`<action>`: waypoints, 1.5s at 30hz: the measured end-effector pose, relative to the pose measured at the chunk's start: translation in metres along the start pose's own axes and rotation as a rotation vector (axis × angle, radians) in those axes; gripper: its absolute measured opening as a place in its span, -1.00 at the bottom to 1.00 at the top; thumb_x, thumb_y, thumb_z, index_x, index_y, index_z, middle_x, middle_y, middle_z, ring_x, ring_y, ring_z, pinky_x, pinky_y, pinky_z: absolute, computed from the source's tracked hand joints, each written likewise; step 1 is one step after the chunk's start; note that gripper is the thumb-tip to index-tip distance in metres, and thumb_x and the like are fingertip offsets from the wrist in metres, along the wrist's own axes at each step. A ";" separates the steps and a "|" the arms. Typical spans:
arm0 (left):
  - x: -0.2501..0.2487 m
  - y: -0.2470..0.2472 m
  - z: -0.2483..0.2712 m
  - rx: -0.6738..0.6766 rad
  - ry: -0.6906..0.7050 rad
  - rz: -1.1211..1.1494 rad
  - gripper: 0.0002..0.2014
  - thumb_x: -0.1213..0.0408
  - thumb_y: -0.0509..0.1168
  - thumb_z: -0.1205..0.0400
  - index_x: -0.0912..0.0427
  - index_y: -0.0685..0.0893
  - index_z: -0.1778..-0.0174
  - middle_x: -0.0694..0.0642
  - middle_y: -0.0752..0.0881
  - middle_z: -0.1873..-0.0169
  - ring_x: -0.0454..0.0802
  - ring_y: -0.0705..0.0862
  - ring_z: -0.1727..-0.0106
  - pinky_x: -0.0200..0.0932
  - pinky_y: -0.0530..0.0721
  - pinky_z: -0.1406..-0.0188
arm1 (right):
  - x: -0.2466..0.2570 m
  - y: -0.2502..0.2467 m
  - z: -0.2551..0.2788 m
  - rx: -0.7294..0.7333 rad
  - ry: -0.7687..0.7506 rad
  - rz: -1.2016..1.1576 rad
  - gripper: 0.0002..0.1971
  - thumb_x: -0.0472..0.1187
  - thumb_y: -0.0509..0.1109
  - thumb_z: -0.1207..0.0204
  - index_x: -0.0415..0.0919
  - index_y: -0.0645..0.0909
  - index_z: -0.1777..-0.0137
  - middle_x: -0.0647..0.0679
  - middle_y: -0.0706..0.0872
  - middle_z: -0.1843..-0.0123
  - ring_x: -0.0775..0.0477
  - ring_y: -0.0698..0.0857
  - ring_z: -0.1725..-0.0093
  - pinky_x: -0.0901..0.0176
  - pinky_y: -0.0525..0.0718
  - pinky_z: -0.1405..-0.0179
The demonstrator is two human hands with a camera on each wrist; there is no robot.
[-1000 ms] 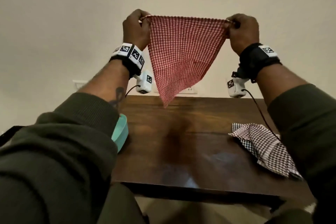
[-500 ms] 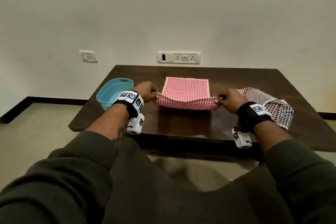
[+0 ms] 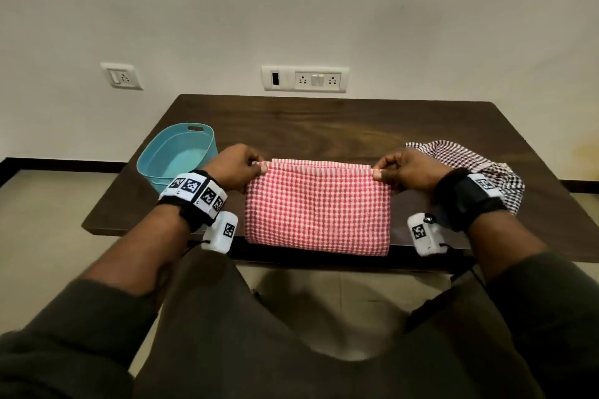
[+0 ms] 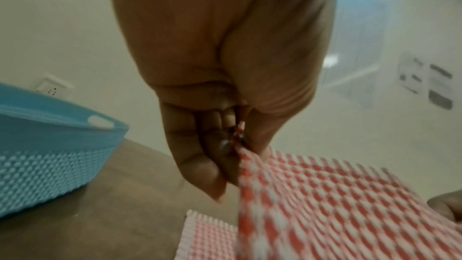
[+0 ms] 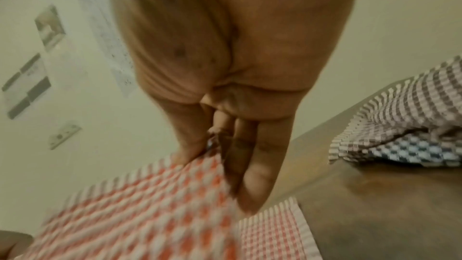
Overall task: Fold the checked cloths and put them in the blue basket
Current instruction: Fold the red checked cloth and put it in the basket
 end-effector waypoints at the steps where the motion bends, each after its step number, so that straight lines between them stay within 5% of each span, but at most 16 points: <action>1: 0.006 0.006 -0.015 -0.031 -0.022 -0.036 -0.83 0.17 0.35 -0.67 0.15 0.82 0.02 0.08 0.82 0.18 -0.01 0.77 0.18 -0.20 0.59 0.23 | -0.005 -0.002 -0.017 -0.081 0.018 0.038 -0.88 -0.26 0.47 -0.59 -0.34 0.75 0.00 -0.16 0.80 0.19 -0.04 0.76 0.24 0.16 0.79 0.34; 4: 0.022 0.029 -0.064 -0.075 -0.089 -0.078 -0.82 0.22 0.37 -0.64 0.19 0.84 0.01 0.20 0.83 0.14 0.14 0.79 0.04 -0.23 0.51 0.17 | -0.025 -0.001 -0.066 -0.234 0.092 0.161 -0.87 -0.23 0.46 -0.60 -0.30 0.77 0.01 -0.20 0.80 0.15 -0.06 0.75 0.26 0.02 0.83 0.20; 7: 0.032 0.051 -0.115 -0.071 -0.167 -0.120 -0.76 0.20 0.35 -0.65 0.22 0.83 -0.10 0.27 0.82 -0.03 0.23 0.77 -0.10 -0.11 0.64 -0.01 | -0.047 0.000 -0.113 -0.299 0.168 0.293 -0.88 -0.20 0.45 -0.58 -0.21 0.81 0.06 -0.18 0.84 0.10 -0.08 0.76 0.16 0.04 0.75 0.02; 13: 0.049 0.076 -0.177 -0.066 -0.281 -0.249 -0.66 0.14 0.35 -0.66 0.36 0.78 -0.16 0.40 0.78 -0.08 0.34 0.76 -0.12 0.01 0.69 -0.07 | -0.084 -0.001 -0.161 -0.388 0.314 0.387 -0.83 -0.22 0.40 -0.52 -0.25 0.81 0.06 -0.24 0.84 0.05 -0.27 0.79 0.00 0.11 0.66 0.02; 23: 0.061 0.086 -0.189 -0.089 -0.330 -0.238 -0.71 0.16 0.30 -0.67 0.31 0.75 -0.12 0.45 0.70 -0.14 0.34 0.77 -0.03 -0.10 0.62 0.04 | -0.086 0.000 -0.171 -0.451 0.297 0.553 -0.76 -0.31 0.29 -0.55 -0.33 0.75 -0.08 -0.35 0.78 -0.09 -0.36 0.74 -0.11 0.01 0.66 -0.04; 26: 0.054 0.087 -0.184 -0.092 -0.357 -0.261 -0.68 0.21 0.27 -0.68 0.34 0.63 -0.27 0.43 0.65 -0.24 0.36 0.73 -0.15 0.03 0.66 -0.09 | -0.079 0.000 -0.166 -0.440 0.303 0.615 -0.75 -0.35 0.25 -0.57 -0.39 0.68 -0.15 -0.39 0.74 -0.16 -0.40 0.72 -0.18 -0.04 0.66 -0.11; 28: 0.046 0.088 -0.177 -0.119 -0.338 -0.317 -0.63 0.32 0.26 -0.65 0.36 0.47 -0.37 0.40 0.60 -0.28 0.39 0.67 -0.24 0.15 0.63 -0.17 | -0.070 0.006 -0.162 -0.411 0.287 0.689 -0.68 -0.36 0.25 -0.56 -0.38 0.57 -0.30 -0.37 0.66 -0.30 -0.39 0.64 -0.30 -0.11 0.61 -0.26; 31: 0.014 0.092 -0.170 -0.274 -0.059 -0.530 -0.67 0.36 0.19 -0.61 0.28 0.48 -0.30 0.31 0.57 -0.24 0.33 0.63 -0.20 0.19 0.64 -0.11 | -0.044 0.031 -0.156 -0.396 0.178 0.776 -0.52 -0.26 0.29 -0.54 -0.27 0.39 -0.47 -0.28 0.47 -0.47 -0.37 0.43 -0.49 -0.32 0.46 -0.40; 32: 0.001 0.102 -0.167 -0.254 0.080 -0.571 -0.67 0.30 0.18 -0.63 0.24 0.50 -0.32 0.28 0.56 -0.28 0.31 0.60 -0.25 0.19 0.63 -0.16 | -0.037 0.047 -0.154 -0.346 0.113 0.776 -0.50 -0.19 0.29 -0.56 -0.23 0.36 -0.50 -0.25 0.42 -0.52 -0.35 0.37 -0.53 -0.35 0.43 -0.43; 34: -0.012 0.135 -0.160 0.004 0.288 -0.579 -0.52 0.09 0.18 -0.69 0.16 0.43 -0.53 0.21 0.42 -0.55 0.28 0.42 -0.52 0.20 0.45 -0.45 | -0.033 0.088 -0.153 -0.142 0.024 0.766 -0.37 0.02 0.24 -0.63 -0.16 0.21 -0.65 -0.17 0.18 -0.71 -0.28 0.14 -0.69 -0.39 0.26 -0.56; 37: 0.009 0.159 -0.148 0.266 0.182 -0.583 -0.29 -0.17 0.05 -0.73 0.03 0.02 -0.75 0.08 -0.02 -0.75 0.16 -0.01 -0.74 0.16 0.05 -0.69 | -0.052 0.122 -0.149 0.081 0.060 0.805 -0.19 0.34 0.01 -0.65 -0.06 -0.13 -0.75 -0.07 -0.20 -0.78 -0.23 -0.20 -0.75 -0.38 -0.13 -0.66; 41: 0.056 0.143 -0.133 0.263 -0.021 -0.599 -0.16 -0.35 -0.08 -0.68 0.07 -0.13 -0.76 0.11 -0.18 -0.74 0.10 -0.15 -0.75 0.16 -0.11 -0.70 | -0.088 0.087 -0.135 0.065 0.229 0.886 -0.02 0.53 -0.12 -0.53 -0.10 -0.31 -0.74 -0.08 -0.39 -0.75 -0.20 -0.32 -0.73 -0.41 -0.33 -0.61; 45: 0.064 0.125 -0.115 0.221 -0.094 -0.610 -0.17 -0.31 -0.08 -0.70 0.14 -0.12 -0.75 0.15 -0.19 -0.74 0.07 -0.18 -0.75 0.13 -0.17 -0.70 | -0.096 0.064 -0.116 -0.032 0.327 0.907 0.01 0.52 -0.15 -0.53 -0.21 -0.30 -0.73 -0.14 -0.40 -0.74 -0.21 -0.39 -0.71 -0.45 -0.36 -0.60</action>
Point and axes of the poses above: each hand's wrist, its own z-axis away from the middle knuckle, its own y-axis out of the palm, x = y × z, the point moved 6 cm from there along -z, towards the middle knuckle
